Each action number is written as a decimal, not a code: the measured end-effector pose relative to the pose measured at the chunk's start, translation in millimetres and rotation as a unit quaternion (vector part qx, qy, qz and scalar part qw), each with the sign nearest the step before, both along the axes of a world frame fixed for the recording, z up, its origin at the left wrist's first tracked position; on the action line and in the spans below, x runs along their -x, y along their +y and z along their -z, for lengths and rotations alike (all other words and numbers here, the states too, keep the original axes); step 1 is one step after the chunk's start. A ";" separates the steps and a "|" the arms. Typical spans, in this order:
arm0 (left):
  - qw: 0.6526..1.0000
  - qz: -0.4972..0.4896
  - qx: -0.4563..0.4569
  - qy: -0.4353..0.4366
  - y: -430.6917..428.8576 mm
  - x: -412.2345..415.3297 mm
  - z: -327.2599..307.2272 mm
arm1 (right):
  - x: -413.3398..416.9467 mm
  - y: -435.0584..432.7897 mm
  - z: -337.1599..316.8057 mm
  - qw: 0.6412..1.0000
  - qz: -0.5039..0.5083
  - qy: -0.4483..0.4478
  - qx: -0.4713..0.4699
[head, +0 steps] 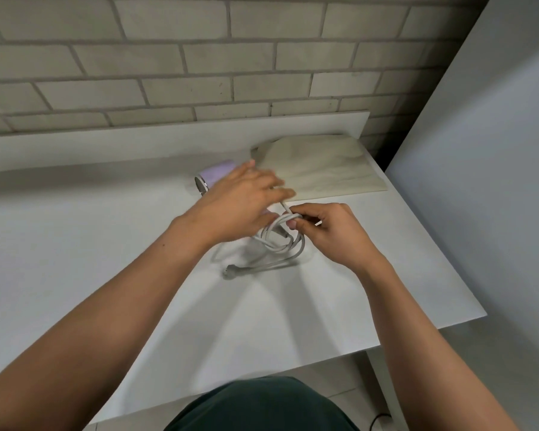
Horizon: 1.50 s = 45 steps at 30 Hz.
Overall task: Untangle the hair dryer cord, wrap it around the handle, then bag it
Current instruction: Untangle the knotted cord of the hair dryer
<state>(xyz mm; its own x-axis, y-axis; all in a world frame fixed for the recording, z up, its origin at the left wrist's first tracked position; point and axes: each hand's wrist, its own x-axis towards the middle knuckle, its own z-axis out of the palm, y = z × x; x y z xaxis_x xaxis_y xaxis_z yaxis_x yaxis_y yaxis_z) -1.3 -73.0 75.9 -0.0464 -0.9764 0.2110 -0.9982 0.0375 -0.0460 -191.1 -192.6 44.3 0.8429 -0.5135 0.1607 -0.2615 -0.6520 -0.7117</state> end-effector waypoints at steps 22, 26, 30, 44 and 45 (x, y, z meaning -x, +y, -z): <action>0.997 -0.018 -0.040 0.067 0.4 8.1 -4.5 | 3.1 -7.5 8.3 1.000 0.003 0.018 0.015; 0.991 -0.080 -0.079 0.075 -1.6 16.6 -2.1 | 7.0 -8.1 8.6 1.000 0.022 0.009 -0.017; 0.971 -0.160 0.071 0.163 0.6 9.4 1.3 | 12.6 -6.3 11.6 0.996 0.045 0.017 -0.068; 0.998 -0.046 0.001 0.043 -5.4 9.5 3.3 | 8.8 -3.2 0.9 0.998 0.012 0.036 -0.051; 0.996 -0.060 0.012 0.057 -5.2 9.2 4.1 | 9.7 -3.4 0.8 0.997 0.019 0.032 -0.062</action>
<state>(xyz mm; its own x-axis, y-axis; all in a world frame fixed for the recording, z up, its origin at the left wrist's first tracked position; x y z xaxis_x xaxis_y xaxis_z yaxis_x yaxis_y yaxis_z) -10.5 -78.2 71.8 0.0968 -0.9680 0.2315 -0.9942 -0.0831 0.0681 -200.7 -196.0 43.5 0.8288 -0.5581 0.0395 -0.3327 -0.5483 -0.7672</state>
